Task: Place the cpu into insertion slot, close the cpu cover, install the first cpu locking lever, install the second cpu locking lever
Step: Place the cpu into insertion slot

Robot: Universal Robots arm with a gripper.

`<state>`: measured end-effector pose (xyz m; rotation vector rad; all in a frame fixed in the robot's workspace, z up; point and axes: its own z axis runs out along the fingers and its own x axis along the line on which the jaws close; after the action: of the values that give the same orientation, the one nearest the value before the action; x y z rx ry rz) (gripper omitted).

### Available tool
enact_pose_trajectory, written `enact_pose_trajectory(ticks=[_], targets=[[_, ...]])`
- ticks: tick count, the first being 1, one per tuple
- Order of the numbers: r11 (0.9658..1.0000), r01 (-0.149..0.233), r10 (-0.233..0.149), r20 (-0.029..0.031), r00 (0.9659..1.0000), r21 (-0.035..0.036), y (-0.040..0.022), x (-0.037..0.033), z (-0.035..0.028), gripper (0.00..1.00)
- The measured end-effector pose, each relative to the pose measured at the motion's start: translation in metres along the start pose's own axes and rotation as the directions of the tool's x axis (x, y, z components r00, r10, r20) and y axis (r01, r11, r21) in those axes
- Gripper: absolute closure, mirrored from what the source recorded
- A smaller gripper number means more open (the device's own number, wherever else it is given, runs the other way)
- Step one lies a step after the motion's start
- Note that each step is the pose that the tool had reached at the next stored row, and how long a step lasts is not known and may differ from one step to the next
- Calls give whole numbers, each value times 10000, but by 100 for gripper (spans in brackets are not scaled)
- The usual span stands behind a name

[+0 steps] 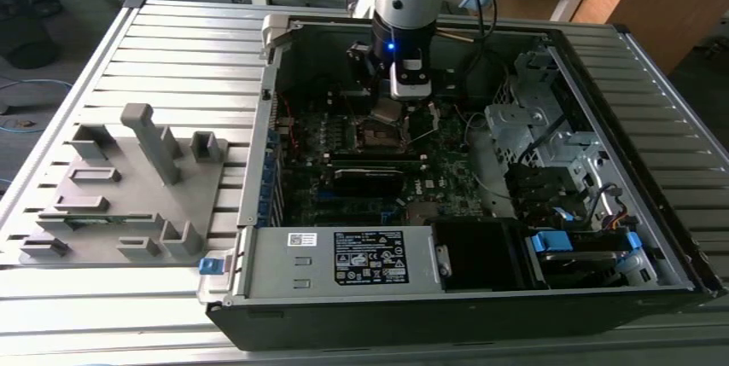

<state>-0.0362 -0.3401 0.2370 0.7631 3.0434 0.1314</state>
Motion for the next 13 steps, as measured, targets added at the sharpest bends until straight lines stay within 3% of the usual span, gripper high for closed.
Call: enact_pose_trajectory(ticks=[13], targets=[[10000,-96,96,8,10000,-2,0,0,0,46]])
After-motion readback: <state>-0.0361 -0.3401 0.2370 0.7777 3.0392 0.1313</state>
